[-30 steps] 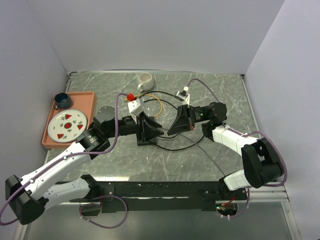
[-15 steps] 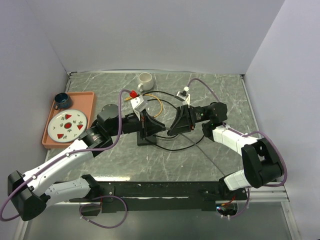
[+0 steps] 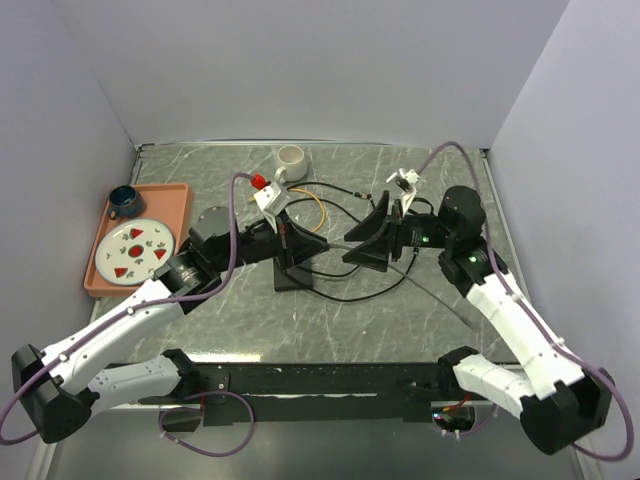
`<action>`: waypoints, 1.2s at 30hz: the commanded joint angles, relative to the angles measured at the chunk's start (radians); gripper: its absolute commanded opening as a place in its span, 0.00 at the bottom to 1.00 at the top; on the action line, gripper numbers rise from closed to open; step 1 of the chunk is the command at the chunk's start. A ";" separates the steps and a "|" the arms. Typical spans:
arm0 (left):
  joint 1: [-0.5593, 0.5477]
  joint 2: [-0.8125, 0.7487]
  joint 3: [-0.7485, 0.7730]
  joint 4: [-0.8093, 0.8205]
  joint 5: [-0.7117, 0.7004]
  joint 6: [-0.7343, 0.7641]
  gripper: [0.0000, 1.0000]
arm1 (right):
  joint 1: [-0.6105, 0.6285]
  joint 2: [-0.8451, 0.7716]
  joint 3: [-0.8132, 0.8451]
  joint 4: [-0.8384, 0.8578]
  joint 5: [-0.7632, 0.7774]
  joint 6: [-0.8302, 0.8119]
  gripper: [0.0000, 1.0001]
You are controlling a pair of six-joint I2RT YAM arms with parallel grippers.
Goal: Insert the plug into the switch port
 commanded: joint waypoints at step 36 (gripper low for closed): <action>-0.003 0.198 0.251 -0.284 -0.002 -0.319 0.01 | 0.529 -0.198 -0.031 -0.246 1.184 -0.494 0.53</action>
